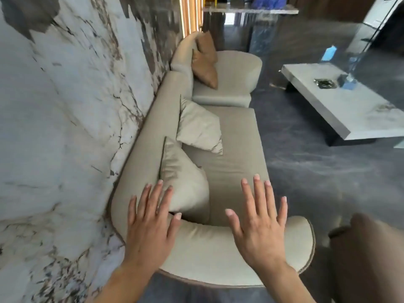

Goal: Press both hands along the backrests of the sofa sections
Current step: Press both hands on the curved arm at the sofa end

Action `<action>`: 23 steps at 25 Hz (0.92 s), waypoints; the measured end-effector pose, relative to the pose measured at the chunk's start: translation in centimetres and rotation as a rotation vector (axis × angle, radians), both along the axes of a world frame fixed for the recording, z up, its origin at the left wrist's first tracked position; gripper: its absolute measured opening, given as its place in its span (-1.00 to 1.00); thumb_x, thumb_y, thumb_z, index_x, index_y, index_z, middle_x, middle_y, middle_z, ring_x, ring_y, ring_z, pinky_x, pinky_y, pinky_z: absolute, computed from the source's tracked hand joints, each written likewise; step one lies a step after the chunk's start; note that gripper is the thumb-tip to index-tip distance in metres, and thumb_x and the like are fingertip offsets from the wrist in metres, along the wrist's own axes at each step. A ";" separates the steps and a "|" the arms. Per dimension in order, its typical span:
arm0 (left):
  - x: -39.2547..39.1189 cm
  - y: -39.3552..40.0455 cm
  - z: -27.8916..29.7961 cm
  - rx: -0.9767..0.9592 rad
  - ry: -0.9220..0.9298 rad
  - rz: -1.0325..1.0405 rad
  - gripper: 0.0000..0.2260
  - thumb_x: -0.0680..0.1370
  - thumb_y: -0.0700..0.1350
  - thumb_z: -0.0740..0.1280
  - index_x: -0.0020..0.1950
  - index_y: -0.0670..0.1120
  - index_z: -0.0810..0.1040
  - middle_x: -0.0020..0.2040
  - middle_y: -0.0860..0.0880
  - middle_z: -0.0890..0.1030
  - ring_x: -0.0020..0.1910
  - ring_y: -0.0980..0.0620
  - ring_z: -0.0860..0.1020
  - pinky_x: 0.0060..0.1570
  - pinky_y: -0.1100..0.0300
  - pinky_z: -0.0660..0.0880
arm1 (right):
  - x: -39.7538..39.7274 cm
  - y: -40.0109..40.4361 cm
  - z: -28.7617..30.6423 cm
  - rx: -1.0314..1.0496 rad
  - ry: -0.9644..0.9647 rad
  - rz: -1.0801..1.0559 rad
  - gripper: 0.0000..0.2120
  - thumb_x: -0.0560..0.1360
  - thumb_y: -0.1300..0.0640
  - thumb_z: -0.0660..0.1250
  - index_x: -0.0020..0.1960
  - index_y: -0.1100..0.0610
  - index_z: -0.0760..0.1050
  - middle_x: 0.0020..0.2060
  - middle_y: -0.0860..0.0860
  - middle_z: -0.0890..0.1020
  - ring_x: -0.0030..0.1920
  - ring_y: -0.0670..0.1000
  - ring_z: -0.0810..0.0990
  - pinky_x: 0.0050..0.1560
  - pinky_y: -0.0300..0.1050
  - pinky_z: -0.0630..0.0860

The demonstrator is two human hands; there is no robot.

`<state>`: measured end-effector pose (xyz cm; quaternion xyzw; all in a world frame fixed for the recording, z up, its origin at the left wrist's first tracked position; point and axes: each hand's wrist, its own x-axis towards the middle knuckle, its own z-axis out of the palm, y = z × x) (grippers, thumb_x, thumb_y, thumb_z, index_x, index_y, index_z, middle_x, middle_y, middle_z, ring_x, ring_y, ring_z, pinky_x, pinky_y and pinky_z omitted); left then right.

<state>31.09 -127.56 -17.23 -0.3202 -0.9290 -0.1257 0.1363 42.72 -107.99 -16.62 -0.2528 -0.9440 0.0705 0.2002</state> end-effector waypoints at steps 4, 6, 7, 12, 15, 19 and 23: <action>1.2 -1.7 -9.8 -0.059 -0.210 -0.057 -0.47 0.61 0.14 0.01 0.49 -0.10 0.34 0.51 -0.13 0.35 0.49 -0.18 0.27 0.43 -0.25 0.16 | 2.4 -3.1 -8.6 -0.061 -0.189 -0.041 -0.35 0.54 -0.26 0.01 0.53 0.06 0.16 0.53 0.08 0.21 0.52 0.12 0.12 0.44 0.33 0.09; 1.5 -2.2 -14.8 -0.107 -0.270 -0.087 -0.45 0.63 0.17 -0.05 0.47 -0.10 0.36 0.50 -0.12 0.36 0.48 -0.18 0.28 0.42 -0.28 0.17 | 3.0 -3.9 -13.4 -0.085 -0.311 -0.049 -0.34 0.55 -0.27 -0.03 0.53 0.06 0.15 0.53 0.08 0.21 0.52 0.13 0.13 0.44 0.32 0.09; 1.5 -2.3 -16.9 -0.133 -0.288 -0.106 -0.46 0.62 0.17 -0.03 0.46 -0.09 0.38 0.50 -0.12 0.37 0.49 -0.19 0.28 0.41 -0.30 0.17 | 3.4 -4.1 -15.7 -0.099 -0.361 -0.055 -0.34 0.55 -0.28 -0.05 0.53 0.06 0.14 0.53 0.09 0.21 0.52 0.14 0.13 0.44 0.32 0.09; 0.3 -2.8 -23.7 -0.203 -0.248 -0.133 -0.47 0.56 0.15 0.08 0.46 -0.05 0.42 0.50 -0.07 0.38 0.51 -0.17 0.26 0.44 -0.32 0.10 | 4.4 -4.6 -23.5 -0.113 -0.412 -0.063 -0.35 0.55 -0.28 -0.08 0.51 0.04 0.22 0.51 0.08 0.27 0.51 0.15 0.18 0.43 0.33 0.12; -0.5 -2.9 -25.7 -0.126 -0.122 -0.150 -0.50 0.56 0.14 0.08 0.41 -0.04 0.47 0.46 -0.06 0.44 0.48 -0.17 0.30 0.44 -0.30 0.11 | 4.0 -4.2 -26.0 -0.024 -0.242 -0.091 -0.40 0.54 -0.24 0.02 0.45 0.05 0.34 0.45 0.07 0.37 0.46 0.14 0.29 0.39 0.31 0.19; -1.1 -2.3 -26.6 0.000 -0.045 -0.169 -0.52 0.55 0.13 0.10 0.35 -0.03 0.53 0.41 -0.06 0.50 0.44 -0.17 0.37 0.41 -0.32 0.15 | 3.7 -3.7 -27.4 0.092 -0.113 -0.101 -0.41 0.48 -0.22 0.09 0.40 0.04 0.41 0.41 0.04 0.44 0.41 0.13 0.38 0.31 0.33 0.30; -2.0 -0.9 -26.8 0.038 -0.022 -0.180 -0.54 0.54 0.11 0.12 0.33 -0.04 0.55 0.39 -0.06 0.51 0.43 -0.18 0.38 0.39 -0.34 0.18 | 2.5 -2.2 -27.5 0.125 -0.083 -0.093 -0.42 0.47 -0.21 0.09 0.38 0.05 0.43 0.39 0.04 0.46 0.39 0.14 0.41 0.28 0.34 0.32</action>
